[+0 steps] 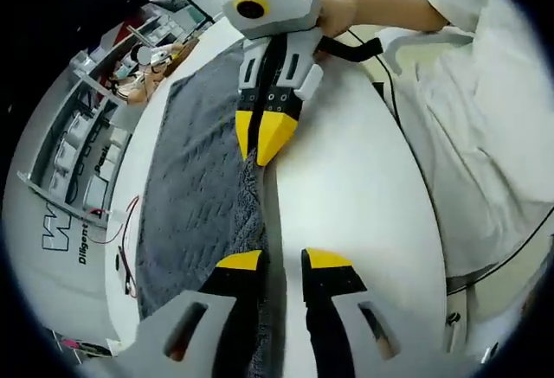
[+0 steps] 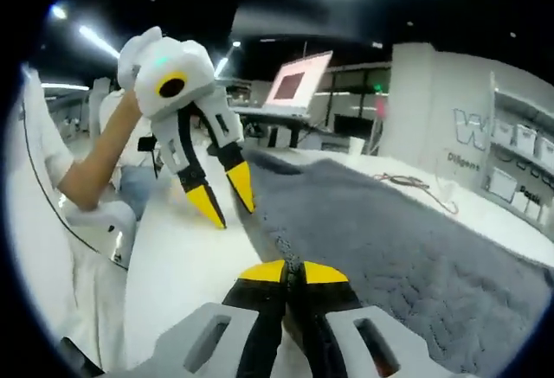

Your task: Open the folded towel by lifting each exposed corner and separating the folded layers until the towel lies flat within the target outline without major curled edges

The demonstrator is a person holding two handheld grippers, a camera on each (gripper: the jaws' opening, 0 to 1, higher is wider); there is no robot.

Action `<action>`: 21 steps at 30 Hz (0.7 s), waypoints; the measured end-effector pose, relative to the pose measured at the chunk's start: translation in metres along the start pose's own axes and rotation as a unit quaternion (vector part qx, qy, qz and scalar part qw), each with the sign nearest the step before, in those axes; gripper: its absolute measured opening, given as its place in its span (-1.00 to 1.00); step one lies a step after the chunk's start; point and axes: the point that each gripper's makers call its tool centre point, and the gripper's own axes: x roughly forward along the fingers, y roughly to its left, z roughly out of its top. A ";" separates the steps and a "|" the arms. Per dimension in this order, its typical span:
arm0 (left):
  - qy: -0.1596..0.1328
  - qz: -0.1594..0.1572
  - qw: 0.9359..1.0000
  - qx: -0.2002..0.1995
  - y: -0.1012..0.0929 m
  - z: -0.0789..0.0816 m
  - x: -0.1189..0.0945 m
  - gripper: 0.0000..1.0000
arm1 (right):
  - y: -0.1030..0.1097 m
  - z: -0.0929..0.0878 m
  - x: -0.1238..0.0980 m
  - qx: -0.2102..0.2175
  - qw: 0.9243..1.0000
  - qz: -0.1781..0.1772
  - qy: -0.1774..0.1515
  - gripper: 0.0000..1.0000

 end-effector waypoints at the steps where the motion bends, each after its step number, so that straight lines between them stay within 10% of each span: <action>1: 0.026 0.016 0.999 -0.016 0.004 -0.007 0.000 -0.70 | -0.001 -0.001 0.002 0.013 1.000 0.006 0.003 -1.00; 17: 0.015 0.168 0.984 -0.047 0.048 -0.012 0.004 -0.54 | -0.002 0.029 0.005 0.098 0.991 0.076 -0.049 -1.00; 21: 0.041 0.248 0.968 -0.018 0.076 -0.047 -0.012 -0.58 | -0.014 0.042 0.008 0.128 0.983 0.108 -0.071 -1.00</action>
